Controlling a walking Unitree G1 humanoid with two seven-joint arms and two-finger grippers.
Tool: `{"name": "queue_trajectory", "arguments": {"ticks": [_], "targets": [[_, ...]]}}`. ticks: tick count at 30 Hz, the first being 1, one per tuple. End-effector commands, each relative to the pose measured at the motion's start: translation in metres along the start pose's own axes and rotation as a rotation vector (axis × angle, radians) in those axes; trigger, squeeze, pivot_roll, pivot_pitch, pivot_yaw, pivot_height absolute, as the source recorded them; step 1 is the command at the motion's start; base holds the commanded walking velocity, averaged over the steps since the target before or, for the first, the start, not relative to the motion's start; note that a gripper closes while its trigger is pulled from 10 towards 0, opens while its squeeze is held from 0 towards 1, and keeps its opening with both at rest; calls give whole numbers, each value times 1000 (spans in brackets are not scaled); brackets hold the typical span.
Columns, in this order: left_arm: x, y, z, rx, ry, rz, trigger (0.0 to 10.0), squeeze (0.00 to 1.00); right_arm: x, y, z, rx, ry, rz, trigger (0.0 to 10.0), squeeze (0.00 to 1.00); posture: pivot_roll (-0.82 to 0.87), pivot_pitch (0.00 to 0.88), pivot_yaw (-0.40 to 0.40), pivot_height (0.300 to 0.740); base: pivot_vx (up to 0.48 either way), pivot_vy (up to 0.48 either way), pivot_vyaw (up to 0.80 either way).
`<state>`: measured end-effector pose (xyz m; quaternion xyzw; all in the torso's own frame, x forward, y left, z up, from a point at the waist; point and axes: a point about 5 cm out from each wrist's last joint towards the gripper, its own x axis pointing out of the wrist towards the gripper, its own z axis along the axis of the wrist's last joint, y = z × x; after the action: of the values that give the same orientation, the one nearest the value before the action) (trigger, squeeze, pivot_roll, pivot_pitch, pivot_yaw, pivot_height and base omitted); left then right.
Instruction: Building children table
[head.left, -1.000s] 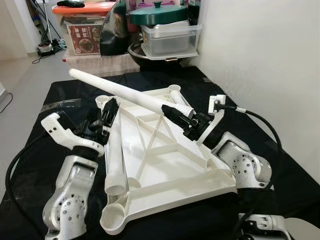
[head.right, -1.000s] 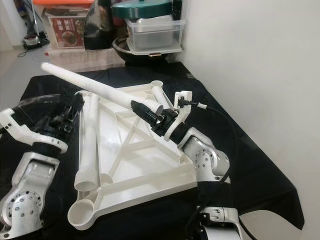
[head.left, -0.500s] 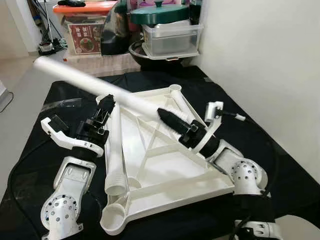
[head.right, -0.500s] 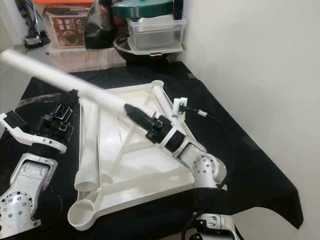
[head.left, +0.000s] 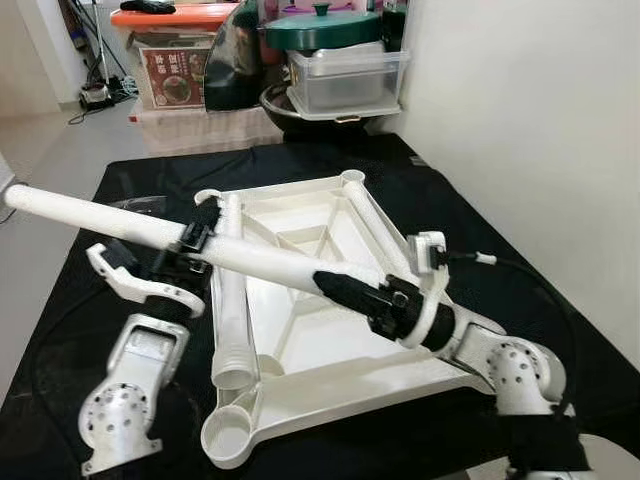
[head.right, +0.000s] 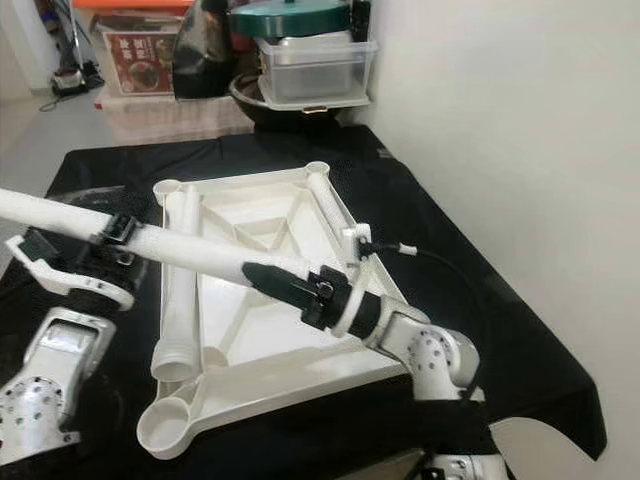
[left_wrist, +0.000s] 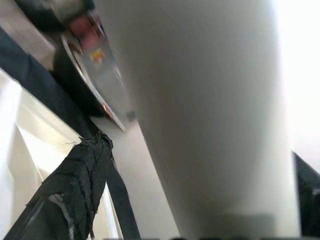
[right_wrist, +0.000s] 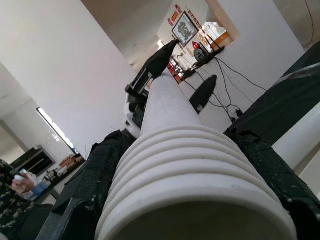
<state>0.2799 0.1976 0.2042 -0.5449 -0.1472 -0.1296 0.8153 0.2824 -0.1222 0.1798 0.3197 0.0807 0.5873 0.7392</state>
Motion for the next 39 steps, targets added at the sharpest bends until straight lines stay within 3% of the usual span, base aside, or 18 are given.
{"name": "queue_trajectory", "arguments": {"ticks": [1,6,7,9,10,11,12,14,21,28,29,30,31,32,33,34,39], "targets": [[0,0,13,12,-42,5,10000,0,0,4,-2,9,23,44,0,0,-30,0,-18,740,0,0,0],[-6,3,36,44,-93,4,10000,0,-7,2,0,7,38,37,0,0,-26,0,-26,740,0,0,0],[-6,4,36,48,-90,7,9059,0,-6,3,-2,7,50,43,0,0,-23,0,-31,740,0,0,0],[-6,5,35,49,-84,8,9059,0,-5,3,-3,7,58,47,0,0,-23,0,-31,740,0,0,0],[-6,4,32,47,-75,4,7294,0,-4,4,-5,4,69,54,0,0,-22,0,-33,740,0,0,0],[-6,3,30,39,-70,-5,4588,0,-3,4,-5,2,74,57,0,0,-24,0,-32,740,0,0,0],[-6,2,29,33,-69,-15,3922,0,-3,4,-5,0,77,58,0,0,-24,0,-32,740,0,0,0],[-7,-1,31,32,-74,-35,0,0,-5,3,-3,-5,80,54,0,0,-21,0,-33,740,0,0,0],[-11,4,40,62,-123,14,0,0,-8,0,-2,-14,84,35,0,0,-19,0,-36,740,0,0,0],[-7,-13,41,87,-152,-34,0,0,-9,-16,-5,-103,149,-83,0,0,-12,0,-38,740,0,0,0],[-6,-15,42,91,-161,-39,0,0,-10,-28,-6,-139,183,-186,10000,0,-10,0,-39,740,0,0,0],[-6,-17,43,92,-169,-41,0,0,-11,-39,-4,-173,201,-281,10000,0,-10,0,-39,740,0,0,0],[-6,-17,43,92,-169,-41,0,0,-11,-39,-4,-173,201,-281,10000,0,-10,0,-39,740,0,0,0],[-6,-18,43,87,-179,-44,0,0,-13,-47,3,-202,167,-361,10000,141,-9,0,-42,740,0,0,0],[-6,-18,43,87,-179,-44,0,0,-13,-47,3,-202,167,-361,10000,141,-9,0,-42,740,0,0,0],[-6,-19,44,84,-188,-47,0,0,-14,-48,8,-216,156,-363,10000,1000,-8,0,-43,740,0,0,0],[-6,-24,46,79,-211,-70,0,0,-28,-51,27,-261,151,-367,10000,1000,-7,0,-52,740,0,0,0]]}}
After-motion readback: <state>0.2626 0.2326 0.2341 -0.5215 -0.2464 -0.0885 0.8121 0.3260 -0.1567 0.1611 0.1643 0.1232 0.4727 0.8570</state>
